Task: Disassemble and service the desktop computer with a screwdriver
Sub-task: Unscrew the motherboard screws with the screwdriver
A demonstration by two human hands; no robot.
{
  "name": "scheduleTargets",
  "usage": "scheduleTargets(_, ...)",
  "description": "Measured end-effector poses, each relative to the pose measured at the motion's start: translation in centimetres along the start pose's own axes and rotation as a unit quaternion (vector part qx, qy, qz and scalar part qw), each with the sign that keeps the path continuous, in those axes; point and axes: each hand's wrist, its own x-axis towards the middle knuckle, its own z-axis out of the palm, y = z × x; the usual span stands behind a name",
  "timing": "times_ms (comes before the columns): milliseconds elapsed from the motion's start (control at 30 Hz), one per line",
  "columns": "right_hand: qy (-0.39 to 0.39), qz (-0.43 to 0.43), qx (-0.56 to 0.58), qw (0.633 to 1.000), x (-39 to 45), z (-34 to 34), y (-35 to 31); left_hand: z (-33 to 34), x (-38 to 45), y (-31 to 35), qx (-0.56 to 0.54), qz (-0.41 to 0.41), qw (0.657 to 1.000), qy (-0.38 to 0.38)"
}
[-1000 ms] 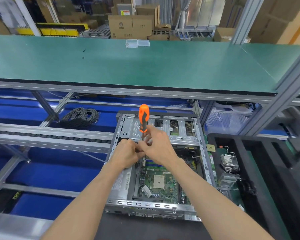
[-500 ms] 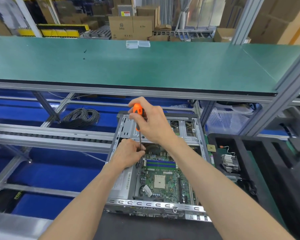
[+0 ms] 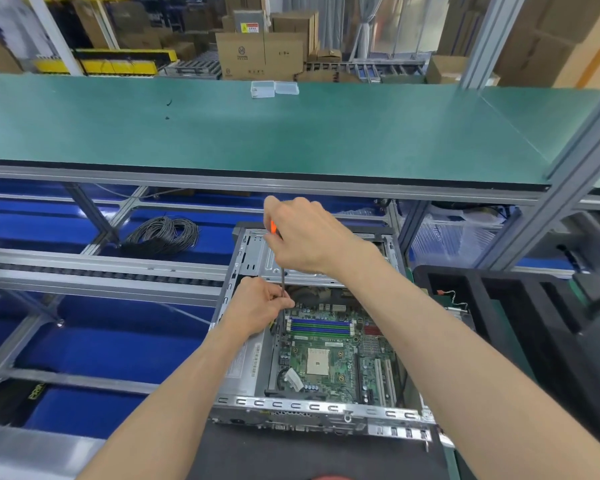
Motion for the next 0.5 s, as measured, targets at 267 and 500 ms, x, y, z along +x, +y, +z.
scheduleTargets(267, 0.003, 0.026, -0.07, 0.997, -0.2, -0.5, -0.9, 0.4, 0.2, -0.6, 0.037, 0.008, 0.999, 0.002)
scheduleTargets(500, -0.086, -0.04, 0.051, 0.994, -0.1, -1.5, -0.3, 0.4, 0.1, -0.7, 0.058, 0.016, 0.998, 0.008)
